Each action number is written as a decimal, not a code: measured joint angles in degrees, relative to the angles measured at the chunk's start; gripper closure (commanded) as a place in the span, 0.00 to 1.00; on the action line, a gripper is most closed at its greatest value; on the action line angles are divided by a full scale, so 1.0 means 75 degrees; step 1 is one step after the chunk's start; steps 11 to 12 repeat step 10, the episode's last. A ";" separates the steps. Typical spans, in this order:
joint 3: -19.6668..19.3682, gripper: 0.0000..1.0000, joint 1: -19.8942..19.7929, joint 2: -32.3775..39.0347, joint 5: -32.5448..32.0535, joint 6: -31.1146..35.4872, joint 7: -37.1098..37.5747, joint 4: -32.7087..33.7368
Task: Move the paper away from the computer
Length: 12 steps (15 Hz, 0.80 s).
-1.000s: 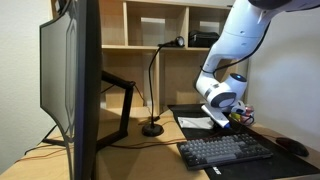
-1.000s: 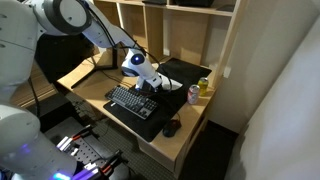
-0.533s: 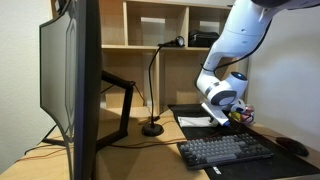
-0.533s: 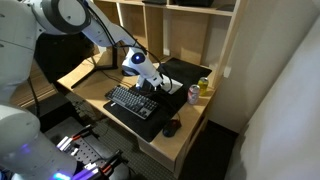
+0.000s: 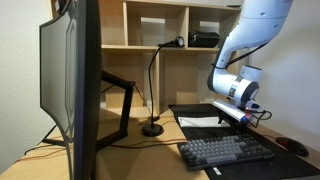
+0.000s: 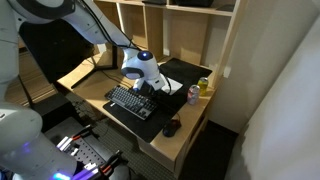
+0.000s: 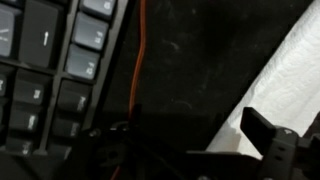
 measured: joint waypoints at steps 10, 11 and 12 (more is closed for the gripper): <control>0.1322 0.00 -0.1218 -0.2619 0.0209 0.0474 0.1518 -0.0776; 0.1322 0.00 -0.1218 -0.2619 0.0209 0.0474 0.1518 -0.0776; 0.1322 0.00 -0.1218 -0.2619 0.0209 0.0474 0.1518 -0.0776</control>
